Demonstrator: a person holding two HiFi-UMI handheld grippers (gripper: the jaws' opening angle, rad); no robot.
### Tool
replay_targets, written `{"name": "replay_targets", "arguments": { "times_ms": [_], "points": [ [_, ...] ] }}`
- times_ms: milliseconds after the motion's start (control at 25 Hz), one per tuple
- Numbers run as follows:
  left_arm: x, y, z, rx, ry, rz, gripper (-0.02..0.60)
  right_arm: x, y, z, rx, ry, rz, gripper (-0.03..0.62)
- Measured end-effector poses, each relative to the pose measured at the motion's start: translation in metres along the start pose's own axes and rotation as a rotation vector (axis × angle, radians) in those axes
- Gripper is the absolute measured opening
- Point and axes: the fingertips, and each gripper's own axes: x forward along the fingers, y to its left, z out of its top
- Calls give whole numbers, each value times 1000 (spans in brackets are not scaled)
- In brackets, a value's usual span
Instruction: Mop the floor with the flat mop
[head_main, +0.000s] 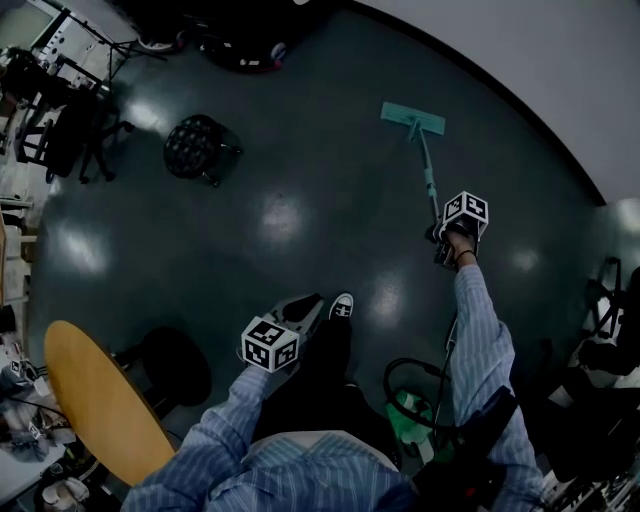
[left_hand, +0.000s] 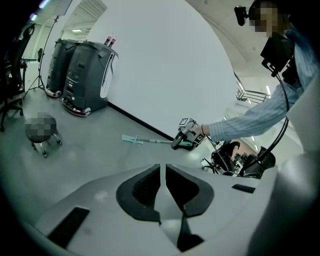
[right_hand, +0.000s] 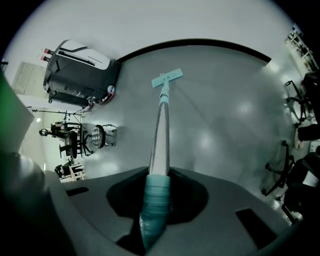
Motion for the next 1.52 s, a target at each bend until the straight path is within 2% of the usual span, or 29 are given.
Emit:
{"name": "replay_targets", "arguments": {
  "times_ms": [280, 760, 1120, 1360, 1520],
  "points": [
    [-16, -26, -16, 55, -8, -47, 35, 8, -27, -112, 2, 16, 15, 71],
    [-80, -86, -76, 103, -25, -84, 35, 11, -88, -351, -29, 70, -15, 71],
    [-147, -155, -165, 145, -90, -133, 35, 31, -124, -541, 14, 81, 27, 71],
    [-216, -190, -241, 120, -162, -143, 35, 63, -152, -664, 25, 65, 56, 71],
    [-263, -214, -287, 110, -171, -136, 35, 71, -171, -740, 13, 83, 59, 71]
  ]
}}
